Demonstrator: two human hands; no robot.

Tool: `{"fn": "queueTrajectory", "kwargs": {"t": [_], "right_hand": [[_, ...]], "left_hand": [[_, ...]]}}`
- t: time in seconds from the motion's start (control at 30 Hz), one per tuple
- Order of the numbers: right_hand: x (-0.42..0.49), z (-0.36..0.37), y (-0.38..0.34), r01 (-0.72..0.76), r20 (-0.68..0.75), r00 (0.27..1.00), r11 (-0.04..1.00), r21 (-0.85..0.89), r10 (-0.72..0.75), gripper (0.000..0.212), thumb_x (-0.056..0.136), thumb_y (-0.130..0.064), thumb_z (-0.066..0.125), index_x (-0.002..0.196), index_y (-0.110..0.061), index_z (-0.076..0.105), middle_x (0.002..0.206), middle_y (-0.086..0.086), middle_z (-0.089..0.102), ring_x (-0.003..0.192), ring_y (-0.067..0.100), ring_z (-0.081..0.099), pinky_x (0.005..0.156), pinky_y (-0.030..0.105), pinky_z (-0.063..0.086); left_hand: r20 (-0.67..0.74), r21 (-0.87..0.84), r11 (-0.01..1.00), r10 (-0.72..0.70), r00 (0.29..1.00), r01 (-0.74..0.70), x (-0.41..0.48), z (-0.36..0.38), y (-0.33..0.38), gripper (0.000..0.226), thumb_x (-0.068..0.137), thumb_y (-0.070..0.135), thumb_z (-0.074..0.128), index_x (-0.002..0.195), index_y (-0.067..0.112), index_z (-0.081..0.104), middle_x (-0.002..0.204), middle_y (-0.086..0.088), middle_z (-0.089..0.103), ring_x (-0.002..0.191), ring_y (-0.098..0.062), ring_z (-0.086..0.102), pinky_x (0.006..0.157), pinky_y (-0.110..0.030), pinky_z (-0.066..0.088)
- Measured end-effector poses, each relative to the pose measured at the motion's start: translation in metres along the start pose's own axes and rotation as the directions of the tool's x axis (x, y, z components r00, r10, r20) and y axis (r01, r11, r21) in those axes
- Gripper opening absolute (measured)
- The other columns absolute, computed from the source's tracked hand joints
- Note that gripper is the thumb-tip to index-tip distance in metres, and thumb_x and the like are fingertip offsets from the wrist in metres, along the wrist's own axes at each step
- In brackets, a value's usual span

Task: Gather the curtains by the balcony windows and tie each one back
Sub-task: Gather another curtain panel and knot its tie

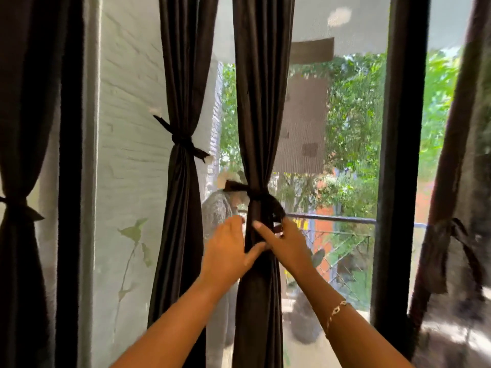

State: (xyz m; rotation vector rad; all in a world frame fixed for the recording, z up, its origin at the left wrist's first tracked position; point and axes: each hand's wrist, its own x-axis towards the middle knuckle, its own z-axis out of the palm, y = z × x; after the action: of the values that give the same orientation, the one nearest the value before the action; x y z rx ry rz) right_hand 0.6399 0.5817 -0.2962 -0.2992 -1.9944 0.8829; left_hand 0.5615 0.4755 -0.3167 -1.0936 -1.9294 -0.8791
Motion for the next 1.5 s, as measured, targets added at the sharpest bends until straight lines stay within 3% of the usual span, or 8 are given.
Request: {"fn": "queueTrajectory", "kwargs": {"t": [0.13, 0.27, 0.5, 0.7, 0.83, 0.93, 1.07, 1.5], "right_hand": [[0.045, -0.021, -0.042, 0.2, -0.146, 0.971, 0.978, 0.063, -0.189, 0.03, 0.086, -0.04, 0.059, 0.104, -0.015, 0.057, 0.1, 0.0, 0.062, 0.1, 0.019, 0.06, 0.078, 0.017, 0.045], [0.105, -0.037, -0.089, 0.271, -0.182, 0.948, 0.962, 0.035, -0.261, 0.05, 0.087, -0.043, 0.057, 0.124, -0.011, 0.049, 0.117, 0.007, 0.058, 0.107, 0.02, 0.056, 0.086, 0.028, 0.044], [0.187, -0.05, -0.159, 0.424, -0.231, 0.886, 0.903, 0.059, -0.401, 0.062, 0.083, -0.038, 0.065, 0.133, -0.012, 0.039, 0.128, 0.008, 0.057, 0.115, 0.024, 0.056, 0.099, 0.042, 0.045], [0.244, -0.07, -0.23, 0.502, -0.274, 0.838, 0.864, 0.046, -0.472, 0.074, 0.074, -0.042, 0.074, 0.131, -0.011, 0.039, 0.128, 0.008, 0.056, 0.114, 0.024, 0.056, 0.098, 0.043, 0.047], [0.273, -0.074, -0.27, 0.471, -0.309, 0.833, 0.881, -0.039, -0.459, 0.079, 0.07, -0.043, 0.076, 0.13, -0.009, 0.038, 0.129, 0.011, 0.054, 0.117, 0.03, 0.053, 0.1, 0.043, 0.044], [0.289, -0.073, -0.282, 0.38, -0.306, 0.847, 0.897, -0.223, -0.435, 0.081, 0.074, -0.041, 0.074, 0.132, -0.003, 0.033, 0.133, 0.017, 0.049, 0.12, 0.035, 0.049, 0.099, 0.044, 0.043], [0.295, -0.083, -0.273, 0.241, -0.386, 0.806, 0.844, -0.479, -0.449, 0.038, 0.089, -0.018, 0.052, 0.121, 0.0, 0.042, 0.127, 0.022, 0.052, 0.116, 0.04, 0.05, 0.091, 0.042, 0.043], [0.29, -0.26, -0.221, 0.099, -0.474, 0.685, 0.716, -0.691, -0.553, 0.03, 0.09, -0.005, 0.044, 0.117, 0.005, 0.051, 0.123, 0.025, 0.055, 0.114, 0.043, 0.051, 0.089, 0.042, 0.045]], "left_hand": [[-0.209, -0.15, 0.983, 0.072, 0.975, -0.105, 0.067, -0.032, 0.006, 0.081, 0.081, 0.054, 0.057, 0.139, 0.004, 0.03, 0.135, -0.014, 0.04, 0.128, -0.026, 0.038, 0.103, -0.036, 0.039], [-0.346, -0.194, 0.975, 0.037, 0.937, -0.111, 0.137, -0.061, 0.011, 0.078, 0.085, 0.047, 0.056, 0.142, 0.004, 0.023, 0.141, -0.014, 0.034, 0.132, -0.025, 0.034, 0.104, -0.033, 0.034], [-0.264, -0.268, 0.952, 0.073, 0.962, -0.146, 0.225, -0.092, 0.002, 0.094, 0.082, 0.044, 0.063, 0.147, 0.004, 0.009, 0.154, -0.014, 0.016, 0.142, -0.024, 0.017, 0.116, -0.036, 0.019], [-0.286, -0.417, 0.865, 0.166, 0.944, -0.279, 0.284, -0.117, 0.02, 0.089, 0.076, 0.047, 0.069, 0.143, 0.012, 0.023, 0.144, -0.007, 0.037, 0.133, -0.02, 0.037, 0.109, -0.039, 0.035], [-0.296, -0.567, 0.753, 0.192, 0.936, -0.334, 0.302, -0.111, 0.032, 0.078, 0.077, 0.03, 0.073, 0.139, 0.014, 0.029, 0.137, -0.007, 0.045, 0.126, -0.02, 0.045, 0.105, -0.037, 0.039], [-0.314, -0.512, 0.764, 0.26, 0.913, -0.393, 0.312, -0.092, 0.043, 0.067, 0.085, 0.003, 0.054, 0.143, 0.009, 0.022, 0.143, -0.01, 0.039, 0.131, -0.023, 0.04, 0.102, -0.019, 0.031], [-0.351, -0.49, 0.74, 0.316, 0.881, -0.461, 0.319, -0.073, 0.067, 0.07, 0.081, -0.013, 0.037, 0.145, 0.006, 0.016, 0.151, -0.009, 0.027, 0.14, -0.018, 0.025, 0.105, -0.011, 0.018], [-0.315, -0.526, 0.705, 0.359, 0.879, -0.476, 0.34, -0.03, 0.247, 0.064, 0.082, -0.009, 0.039, 0.142, 0.006, 0.024, 0.143, -0.016, 0.036, 0.13, -0.03, 0.037, 0.104, -0.032, 0.034]]}}
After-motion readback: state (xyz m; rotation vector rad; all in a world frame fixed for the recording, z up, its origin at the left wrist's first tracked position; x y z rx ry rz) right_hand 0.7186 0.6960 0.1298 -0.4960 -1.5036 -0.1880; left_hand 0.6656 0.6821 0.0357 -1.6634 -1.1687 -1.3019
